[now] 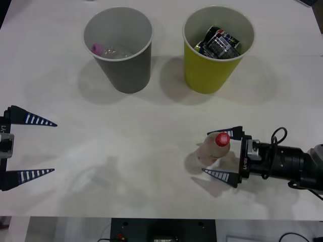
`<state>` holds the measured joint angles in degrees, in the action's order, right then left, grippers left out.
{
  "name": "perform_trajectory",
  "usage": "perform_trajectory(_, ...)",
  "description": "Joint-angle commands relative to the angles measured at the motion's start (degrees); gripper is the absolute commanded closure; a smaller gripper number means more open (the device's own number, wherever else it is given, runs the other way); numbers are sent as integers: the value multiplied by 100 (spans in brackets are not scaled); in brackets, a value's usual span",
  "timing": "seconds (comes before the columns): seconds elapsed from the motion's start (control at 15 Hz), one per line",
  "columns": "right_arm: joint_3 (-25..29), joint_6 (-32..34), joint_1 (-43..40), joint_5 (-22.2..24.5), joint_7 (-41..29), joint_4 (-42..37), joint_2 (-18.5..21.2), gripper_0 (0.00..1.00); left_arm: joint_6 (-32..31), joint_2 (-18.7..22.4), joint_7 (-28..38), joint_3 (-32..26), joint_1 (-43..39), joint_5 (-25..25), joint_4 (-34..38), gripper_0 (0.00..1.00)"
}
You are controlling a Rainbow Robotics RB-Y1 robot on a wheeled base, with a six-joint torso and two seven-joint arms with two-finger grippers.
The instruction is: Put the can into the green bin and the plastic bottle into the gray bin
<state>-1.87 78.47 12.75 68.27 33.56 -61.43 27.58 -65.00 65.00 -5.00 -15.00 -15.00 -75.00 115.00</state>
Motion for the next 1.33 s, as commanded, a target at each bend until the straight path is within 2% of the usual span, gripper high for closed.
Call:
perform_trajectory(0.07,-7,-7,0,11,19,-9,-7,33,0,0,0,0,0,0,0,2)
perform_trajectory(0.13,-15,-7,0,11,28,-1,2,75,0,0,0,0,0,0,0,2)
perform_trajectory(0.2,-15,-25,0,11,28,-1,-7,100,0,0,0,0,0,0,0,2)
perform_trajectory(0.8,-42,-34,-9,20,-69,-115,-7,100,0,0,0,0,0,0,0,2)
perform_trajectory(1.2,319,-86,-194,1312,-1660,-1618,28,100,0,0,0,0,0,0,0,2)
perform_trajectory(1.33,336,-174,-220,1576,-2099,-1960,81,100,0,0,0,0,0,0,0,2)
